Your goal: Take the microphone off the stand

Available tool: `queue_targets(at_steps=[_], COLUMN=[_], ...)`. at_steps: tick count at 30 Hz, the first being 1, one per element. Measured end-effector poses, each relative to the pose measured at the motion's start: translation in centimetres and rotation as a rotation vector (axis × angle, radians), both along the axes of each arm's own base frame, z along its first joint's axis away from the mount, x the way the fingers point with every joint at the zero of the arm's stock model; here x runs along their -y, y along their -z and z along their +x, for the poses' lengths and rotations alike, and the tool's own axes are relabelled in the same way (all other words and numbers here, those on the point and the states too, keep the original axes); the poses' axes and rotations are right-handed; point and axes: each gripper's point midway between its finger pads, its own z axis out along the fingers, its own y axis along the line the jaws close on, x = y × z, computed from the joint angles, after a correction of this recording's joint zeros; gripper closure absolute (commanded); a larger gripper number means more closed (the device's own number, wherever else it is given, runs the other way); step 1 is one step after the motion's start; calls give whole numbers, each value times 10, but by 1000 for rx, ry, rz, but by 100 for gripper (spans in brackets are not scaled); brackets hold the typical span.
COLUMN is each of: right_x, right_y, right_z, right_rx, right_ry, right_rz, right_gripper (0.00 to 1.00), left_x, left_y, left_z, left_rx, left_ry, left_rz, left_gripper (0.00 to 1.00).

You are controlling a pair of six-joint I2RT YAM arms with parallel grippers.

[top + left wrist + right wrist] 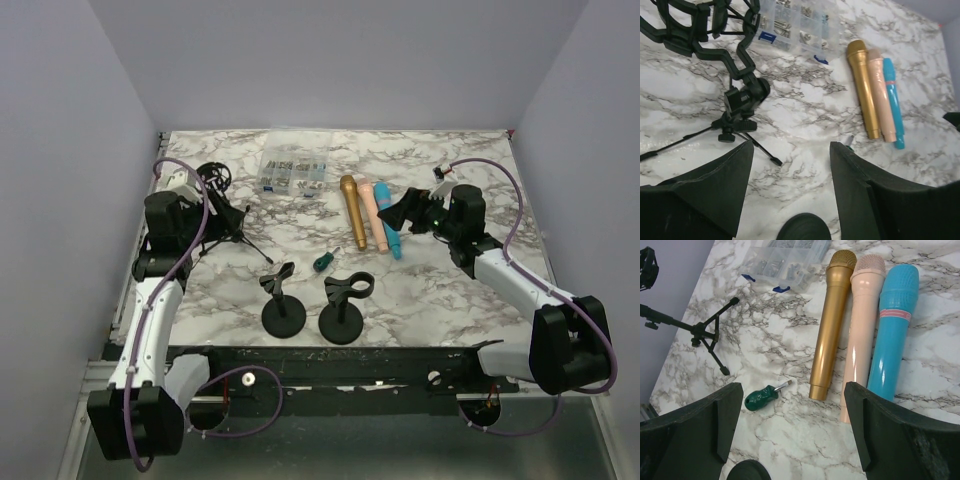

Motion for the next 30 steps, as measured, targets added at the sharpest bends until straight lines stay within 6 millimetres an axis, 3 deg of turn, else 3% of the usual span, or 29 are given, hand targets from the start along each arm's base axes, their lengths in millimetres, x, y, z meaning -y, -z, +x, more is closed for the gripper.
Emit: queue_targets(at_steps=[8, 15, 19, 21, 25, 30], right_x=[0, 0, 0, 0, 0, 0], right_y=[0, 0, 0, 0, 0, 0], right_z=[0, 0, 0, 0, 0, 0], right_rx=[0, 0, 0, 0, 0, 1], right_ry=[0, 0, 0, 0, 0, 0], right_rz=[0, 0, 0, 0, 0, 0], right_gripper=[9, 9, 9, 9, 9, 9], left_x=[-22, -20, -20, -20, -19, -25], left_y=[45, 61, 66, 69, 69, 68], left_z=[25, 36, 41, 43, 44, 36], left_rx=[-155, -205, -217, -223, -222, -243], left_ry=[-88, -74, -70, -67, -55, -77], left_rz=[140, 164, 173, 176, 189, 221], left_gripper=[38, 50, 61, 77, 100, 100])
